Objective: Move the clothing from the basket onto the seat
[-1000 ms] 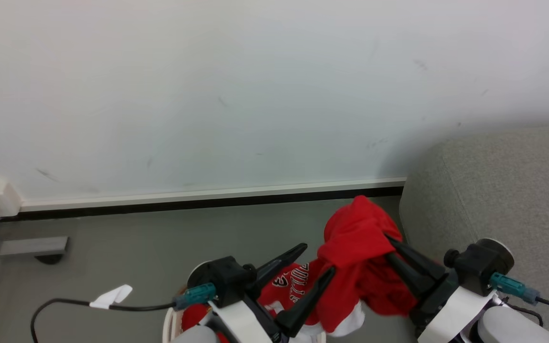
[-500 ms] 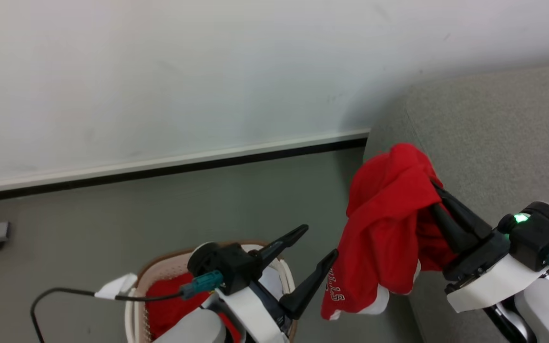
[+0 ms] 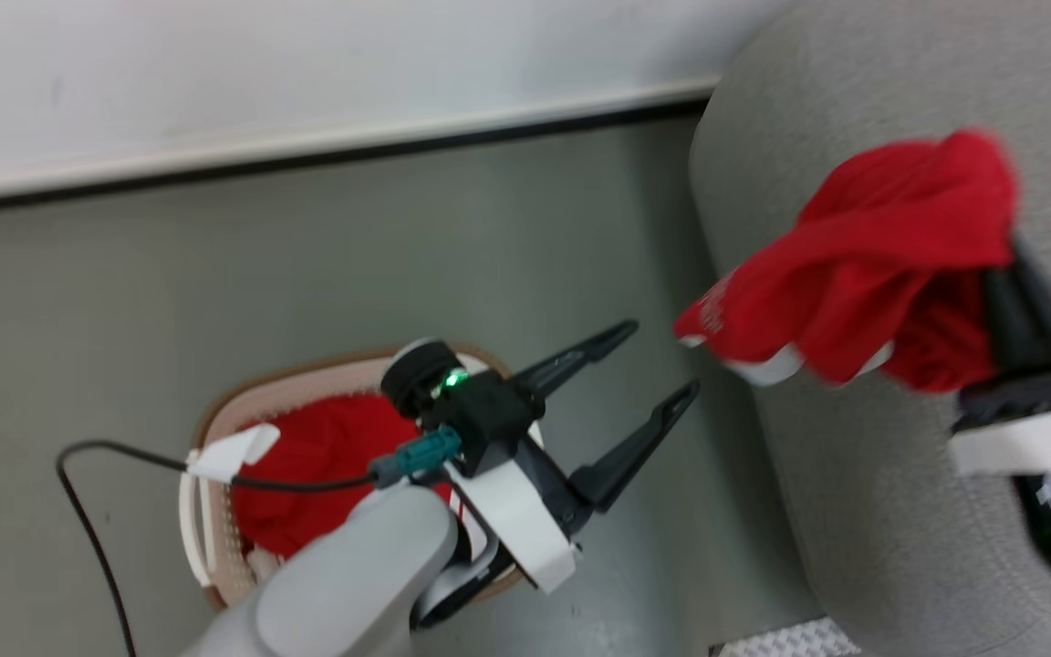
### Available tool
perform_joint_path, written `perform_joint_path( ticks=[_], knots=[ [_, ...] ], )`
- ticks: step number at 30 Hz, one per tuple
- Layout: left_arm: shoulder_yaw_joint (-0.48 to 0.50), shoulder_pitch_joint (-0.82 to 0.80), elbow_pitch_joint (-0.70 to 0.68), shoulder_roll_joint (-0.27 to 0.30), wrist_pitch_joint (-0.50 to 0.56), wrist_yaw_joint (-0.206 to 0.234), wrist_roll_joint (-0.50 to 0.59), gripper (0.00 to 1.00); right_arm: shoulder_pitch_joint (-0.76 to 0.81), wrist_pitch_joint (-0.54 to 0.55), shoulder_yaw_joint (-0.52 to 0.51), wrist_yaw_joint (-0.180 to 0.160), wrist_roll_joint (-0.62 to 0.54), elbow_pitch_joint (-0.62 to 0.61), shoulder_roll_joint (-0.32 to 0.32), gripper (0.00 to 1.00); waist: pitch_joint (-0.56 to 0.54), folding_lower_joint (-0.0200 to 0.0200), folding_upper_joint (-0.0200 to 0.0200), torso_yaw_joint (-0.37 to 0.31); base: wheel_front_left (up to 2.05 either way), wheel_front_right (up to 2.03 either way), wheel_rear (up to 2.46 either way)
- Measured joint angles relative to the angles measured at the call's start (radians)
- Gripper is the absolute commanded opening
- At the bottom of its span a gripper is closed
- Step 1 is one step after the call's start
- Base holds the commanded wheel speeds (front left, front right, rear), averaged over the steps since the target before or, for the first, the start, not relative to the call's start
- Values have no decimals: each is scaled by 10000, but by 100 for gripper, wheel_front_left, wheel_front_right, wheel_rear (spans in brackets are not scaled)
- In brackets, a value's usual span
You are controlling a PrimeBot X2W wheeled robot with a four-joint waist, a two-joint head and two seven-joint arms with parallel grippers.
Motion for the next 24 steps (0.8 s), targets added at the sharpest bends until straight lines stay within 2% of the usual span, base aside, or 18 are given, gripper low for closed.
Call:
perform_joint_path(
  ticks=[7,18,24],
  knots=[
    [67,-916,-297,4,0,0,102,100,-1811,-2,-2209,0,40,1091,-311,0,1421,1,0,456,0,0,0],
    [1124,-973,-984,-10,0,2,407,100,-5218,784,-4949,0,-545,3212,-2274,0,3000,1,0,1709,0,0,0],
    [1421,-917,-1396,-40,0,0,617,100,-6221,999,-6585,2,-1383,4543,-3218,0,3612,0,0,2345,0,0,0]
  ],
)
